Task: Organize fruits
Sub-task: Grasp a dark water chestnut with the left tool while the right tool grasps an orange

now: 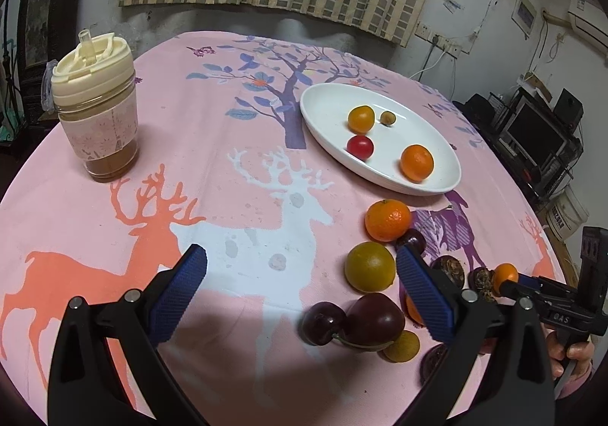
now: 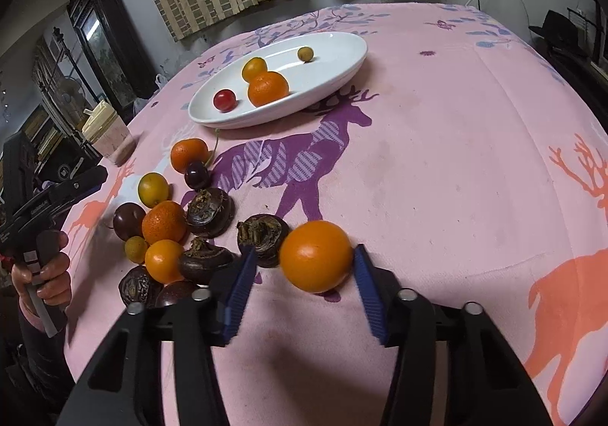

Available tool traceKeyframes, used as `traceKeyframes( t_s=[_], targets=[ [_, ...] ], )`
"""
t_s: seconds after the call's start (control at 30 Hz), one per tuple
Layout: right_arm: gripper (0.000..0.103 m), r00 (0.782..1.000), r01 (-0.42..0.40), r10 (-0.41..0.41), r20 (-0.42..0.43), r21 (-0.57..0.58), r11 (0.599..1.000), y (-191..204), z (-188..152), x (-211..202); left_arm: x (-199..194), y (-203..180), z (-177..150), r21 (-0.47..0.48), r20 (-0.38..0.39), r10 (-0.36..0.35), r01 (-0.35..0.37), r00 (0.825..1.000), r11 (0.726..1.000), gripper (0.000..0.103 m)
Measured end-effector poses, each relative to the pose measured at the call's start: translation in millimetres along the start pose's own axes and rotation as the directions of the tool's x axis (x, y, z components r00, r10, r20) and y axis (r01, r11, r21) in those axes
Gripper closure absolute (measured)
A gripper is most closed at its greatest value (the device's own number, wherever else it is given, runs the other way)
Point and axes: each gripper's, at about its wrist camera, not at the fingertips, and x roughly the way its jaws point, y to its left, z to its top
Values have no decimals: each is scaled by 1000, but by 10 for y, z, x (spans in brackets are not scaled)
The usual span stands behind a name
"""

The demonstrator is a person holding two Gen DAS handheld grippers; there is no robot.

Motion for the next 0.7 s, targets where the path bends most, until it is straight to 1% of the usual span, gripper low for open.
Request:
traceKeyframes(
  t_s=[0.07,0.1,0.17,0.2,0.23,0.3,0.33,0.37,0.4,0.43,0.47,0.5,0.53,0.57,0.6,0.63,0.7],
  targets=[
    [64,1000,-24,25,-2,35,999,-67,2,5,-13,-5,-7,4,-5,-21,21,1000,1000,5],
    [64,1000,-27,27,2,47,999,-90,4,0,-27,-14,-17,8,-10,-46,47,999,999,5],
    [64,998,-58,58,10,69,996,-125,8,-18,-43,-79,-66,36,-45,-139,140,989,989,5],
    [64,995,-98,97,22,86,991,-151,11,-42,-49,-131,-103,57,-70,-190,194,979,979,5],
    [64,992,-121,119,34,95,988,-159,16,-66,-63,-209,-153,87,-98,-246,254,964,963,5],
    [64,991,-127,122,47,97,987,-148,23,-97,-104,-380,-270,163,-140,-305,325,942,931,5],
    [64,992,-120,116,52,98,988,-149,25,-108,-134,-498,-356,224,-158,-315,345,936,912,5],
    [64,992,-120,116,52,102,987,-156,24,-110,-158,-610,-438,283,-173,-315,354,933,892,6],
    [64,992,-123,118,51,108,987,-164,23,-105,-171,-706,-510,331,-188,-312,359,931,873,9],
    [64,992,-124,120,46,116,985,-176,20,-96,-176,-815,-599,386,-207,-305,364,930,848,13],
    [64,992,-124,120,42,121,985,-184,18,-88,-174,-893,-667,424,-223,-297,367,928,828,25],
    [64,992,-124,120,39,125,984,-188,18,-82,-163,-956,-719,451,-240,-292,373,926,811,33],
    [64,992,-122,118,38,125,985,-189,15,-80,-145,-1006,-767,474,-255,-283,374,925,797,37],
    [64,992,-121,117,39,123,985,-183,15,-81,-129,-1036,-798,487,-262,-274,371,926,790,45],
    [63,992,-121,117,40,123,985,-176,16,-84,-118,-1057,-817,495,-266,-267,369,926,787,47],
    [63,992,-121,117,41,123,985,-178,13,-85,-111,-1061,-825,499,-262,-258,359,930,789,47],
    [63,993,-115,111,42,123,986,-181,11,-88,-77,-1056,-814,489,-269,-254,359,929,795,47]
  ],
)
